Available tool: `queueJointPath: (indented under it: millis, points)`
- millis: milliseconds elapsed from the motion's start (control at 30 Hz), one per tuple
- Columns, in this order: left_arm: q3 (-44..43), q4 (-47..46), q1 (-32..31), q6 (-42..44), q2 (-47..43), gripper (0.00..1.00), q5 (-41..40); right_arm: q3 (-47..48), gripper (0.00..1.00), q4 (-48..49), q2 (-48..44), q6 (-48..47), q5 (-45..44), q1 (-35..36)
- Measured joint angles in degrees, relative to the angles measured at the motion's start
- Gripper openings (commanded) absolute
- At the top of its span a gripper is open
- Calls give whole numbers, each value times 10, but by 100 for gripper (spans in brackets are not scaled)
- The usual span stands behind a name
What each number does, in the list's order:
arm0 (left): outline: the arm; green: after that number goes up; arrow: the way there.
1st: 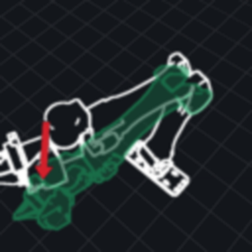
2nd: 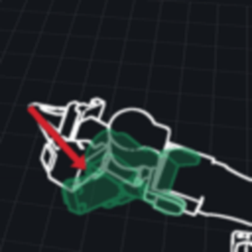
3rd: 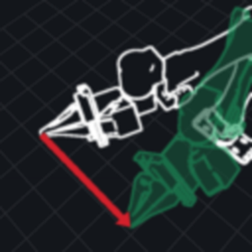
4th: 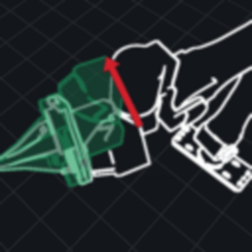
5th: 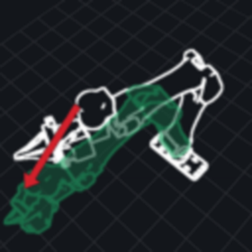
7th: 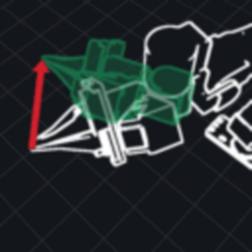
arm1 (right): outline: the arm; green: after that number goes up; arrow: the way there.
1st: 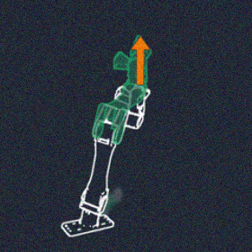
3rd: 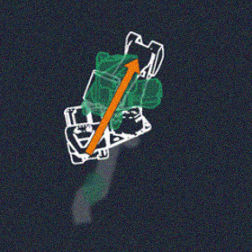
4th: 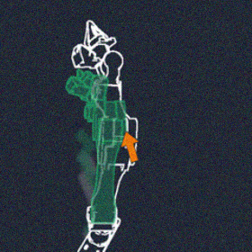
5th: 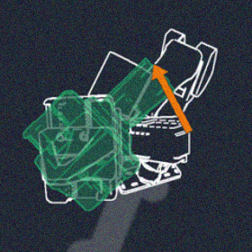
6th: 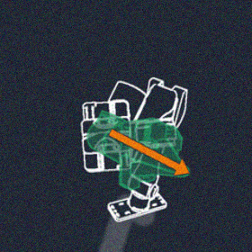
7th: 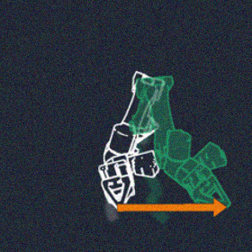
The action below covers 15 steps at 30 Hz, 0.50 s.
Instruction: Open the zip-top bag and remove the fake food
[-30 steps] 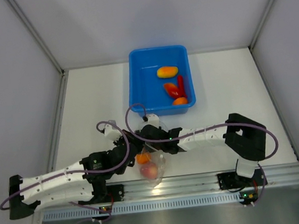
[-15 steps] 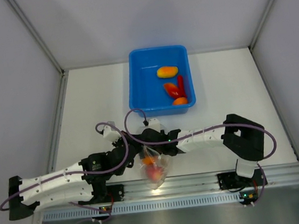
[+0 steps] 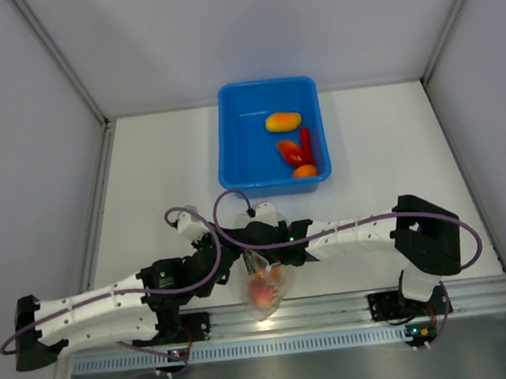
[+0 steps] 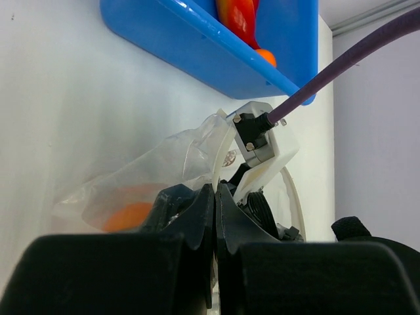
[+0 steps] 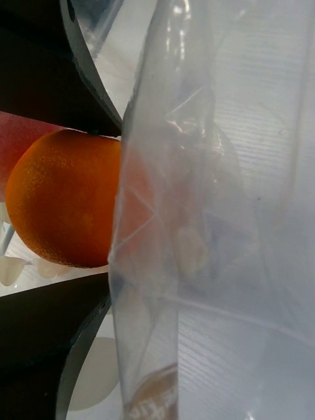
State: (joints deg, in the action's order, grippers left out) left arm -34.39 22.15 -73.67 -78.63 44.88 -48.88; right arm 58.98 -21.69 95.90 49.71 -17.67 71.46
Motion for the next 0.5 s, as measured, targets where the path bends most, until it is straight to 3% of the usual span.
queueJointPath:
  millis: [133, 333, 500]
  points:
    - [0, 17, -1, 2, 0, 0, 2, 0, 69, -4, 6, 5, -3, 4]
    - [2, 20, -3, 3, -6, 0, 8, 0, 54, -8, 5, 11, -18, 8]
    - [2, 1, -6, -2, -13, 0, 19, -1, 53, -28, -21, 11, -40, 14]
